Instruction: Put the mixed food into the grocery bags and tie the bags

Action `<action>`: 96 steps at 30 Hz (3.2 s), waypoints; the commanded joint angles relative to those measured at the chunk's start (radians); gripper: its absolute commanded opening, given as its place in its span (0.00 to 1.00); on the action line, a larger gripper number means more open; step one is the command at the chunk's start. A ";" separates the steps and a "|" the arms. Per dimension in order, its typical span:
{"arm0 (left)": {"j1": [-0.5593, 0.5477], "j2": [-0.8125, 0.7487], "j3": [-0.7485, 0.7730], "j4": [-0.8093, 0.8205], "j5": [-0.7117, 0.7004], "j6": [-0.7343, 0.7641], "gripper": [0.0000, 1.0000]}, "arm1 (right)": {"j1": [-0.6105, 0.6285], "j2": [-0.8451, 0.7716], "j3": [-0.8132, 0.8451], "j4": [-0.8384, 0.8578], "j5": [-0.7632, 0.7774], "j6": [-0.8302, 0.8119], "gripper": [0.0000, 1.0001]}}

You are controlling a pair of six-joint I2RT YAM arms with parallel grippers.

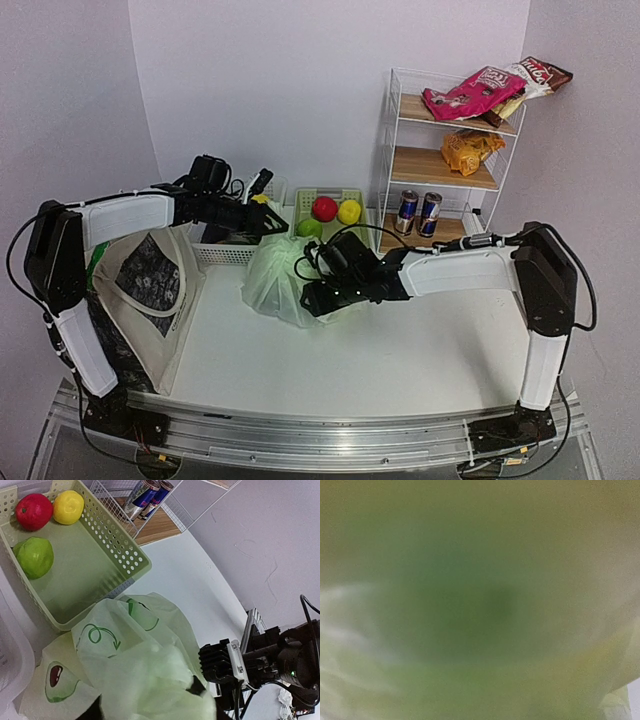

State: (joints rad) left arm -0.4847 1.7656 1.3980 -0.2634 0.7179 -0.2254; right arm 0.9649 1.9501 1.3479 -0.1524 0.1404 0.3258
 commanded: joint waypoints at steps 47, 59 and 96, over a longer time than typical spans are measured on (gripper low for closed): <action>0.128 0.062 0.344 0.160 0.201 -0.308 0.00 | 0.135 -0.102 -0.320 -0.350 -0.238 -0.009 0.00; 0.153 0.097 0.234 0.068 -0.113 0.160 0.00 | 0.239 -0.002 -0.431 -0.319 -0.199 0.078 0.00; -0.188 -0.422 -0.161 0.186 0.073 0.624 0.00 | -0.076 -0.477 -0.146 0.289 -0.394 0.329 0.00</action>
State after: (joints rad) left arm -0.6440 1.3863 1.2666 -0.1447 0.7484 0.3432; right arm 0.9108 1.4606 1.2499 -0.0812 -0.3532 0.4802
